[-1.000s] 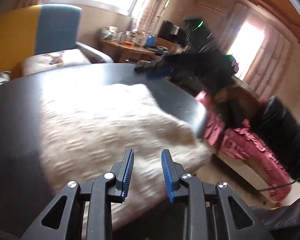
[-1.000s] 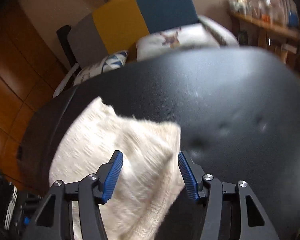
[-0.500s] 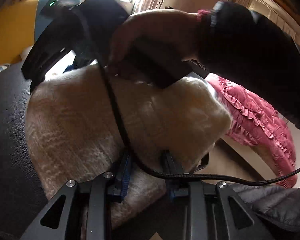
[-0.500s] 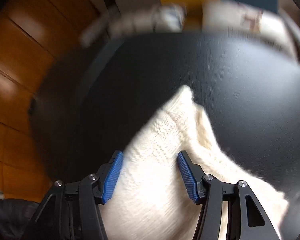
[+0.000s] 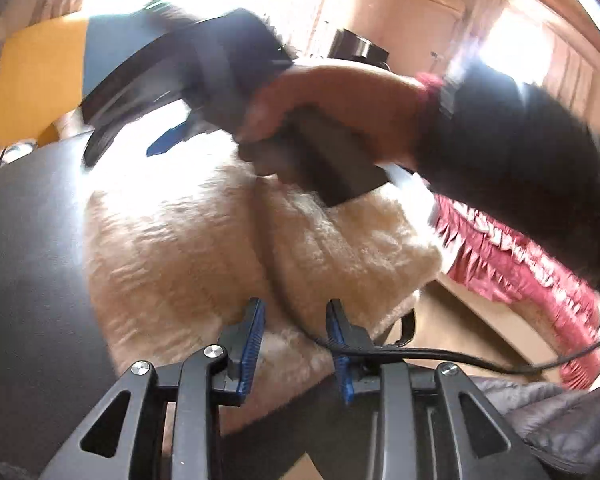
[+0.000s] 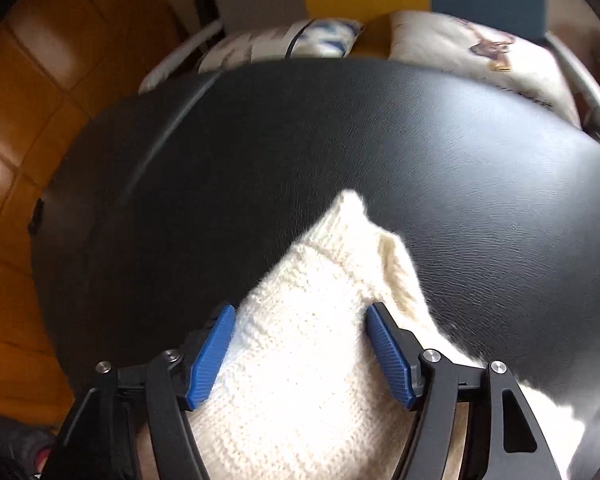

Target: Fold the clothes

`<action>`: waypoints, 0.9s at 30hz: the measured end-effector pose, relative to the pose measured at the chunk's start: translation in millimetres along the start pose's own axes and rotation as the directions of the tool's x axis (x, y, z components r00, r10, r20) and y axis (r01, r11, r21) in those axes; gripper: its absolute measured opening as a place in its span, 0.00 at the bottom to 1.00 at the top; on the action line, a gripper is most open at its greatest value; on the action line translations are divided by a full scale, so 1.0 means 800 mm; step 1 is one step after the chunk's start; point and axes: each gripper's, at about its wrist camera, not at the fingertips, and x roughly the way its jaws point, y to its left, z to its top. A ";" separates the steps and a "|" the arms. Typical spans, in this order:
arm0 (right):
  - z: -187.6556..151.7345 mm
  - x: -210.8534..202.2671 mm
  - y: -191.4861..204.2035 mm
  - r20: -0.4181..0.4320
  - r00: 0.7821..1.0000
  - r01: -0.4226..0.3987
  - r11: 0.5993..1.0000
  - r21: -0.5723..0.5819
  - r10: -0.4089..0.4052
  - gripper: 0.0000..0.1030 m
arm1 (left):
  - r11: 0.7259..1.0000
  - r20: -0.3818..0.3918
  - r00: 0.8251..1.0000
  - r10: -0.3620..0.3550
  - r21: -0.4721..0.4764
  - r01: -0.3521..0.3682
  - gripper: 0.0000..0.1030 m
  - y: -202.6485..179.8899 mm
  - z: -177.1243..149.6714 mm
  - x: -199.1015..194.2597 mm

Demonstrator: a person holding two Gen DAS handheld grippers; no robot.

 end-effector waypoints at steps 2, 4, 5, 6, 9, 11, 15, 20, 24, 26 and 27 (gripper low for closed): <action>-0.010 -0.033 -0.009 0.080 0.996 -0.049 0.997 0.051 0.045 0.75 | 0.999 0.022 1.000 0.002 -0.046 -0.001 0.31 0.011 -0.002 -0.020; -0.025 -0.068 -0.015 0.152 0.984 -0.102 0.991 0.087 0.088 0.77 | 0.996 0.047 0.999 0.016 -0.087 -0.012 0.31 0.031 0.006 -0.030; -0.034 -0.083 -0.015 0.175 0.980 -0.109 0.990 0.090 0.092 0.78 | 0.994 0.059 0.998 0.029 -0.105 -0.023 0.31 0.043 0.013 -0.031; -0.046 -0.095 -0.014 0.191 0.977 -0.117 0.989 0.091 0.098 0.79 | 0.992 0.069 0.997 0.047 -0.119 -0.039 0.31 0.053 0.017 -0.035; -0.089 -0.127 -0.019 0.240 0.965 -0.136 0.985 0.105 0.108 0.81 | 0.983 0.091 0.991 0.099 -0.165 -0.083 0.31 0.076 0.028 -0.044; -0.132 -0.155 -0.018 0.273 0.956 -0.145 0.982 0.120 0.108 0.82 | 0.976 0.090 0.990 0.108 -0.199 -0.088 0.31 0.082 0.053 -0.020; -0.191 -0.173 -0.018 0.318 0.935 -0.203 0.972 0.118 0.157 0.82 | 0.968 0.093 0.988 0.121 -0.231 -0.097 0.32 0.100 0.080 -0.009; -0.240 -0.180 -0.008 0.316 0.938 -0.180 0.979 0.101 0.140 0.82 | 0.956 0.075 0.989 0.124 -0.277 -0.099 0.32 0.089 0.101 0.019; -0.267 -0.187 -0.010 0.324 0.943 -0.126 0.983 0.136 0.076 0.82 | 0.935 0.053 0.997 0.061 -0.351 -0.039 0.32 0.116 0.122 0.059; -0.281 -0.193 -0.028 0.339 0.937 -0.167 0.958 0.232 0.081 0.85 | 0.916 0.044 0.999 0.025 -0.401 -0.005 0.35 0.126 0.120 0.069; -0.290 -0.195 -0.040 0.349 0.932 -0.206 0.937 0.280 0.101 0.92 | 0.897 0.037 0.999 -0.015 -0.440 0.030 0.38 0.137 0.117 0.075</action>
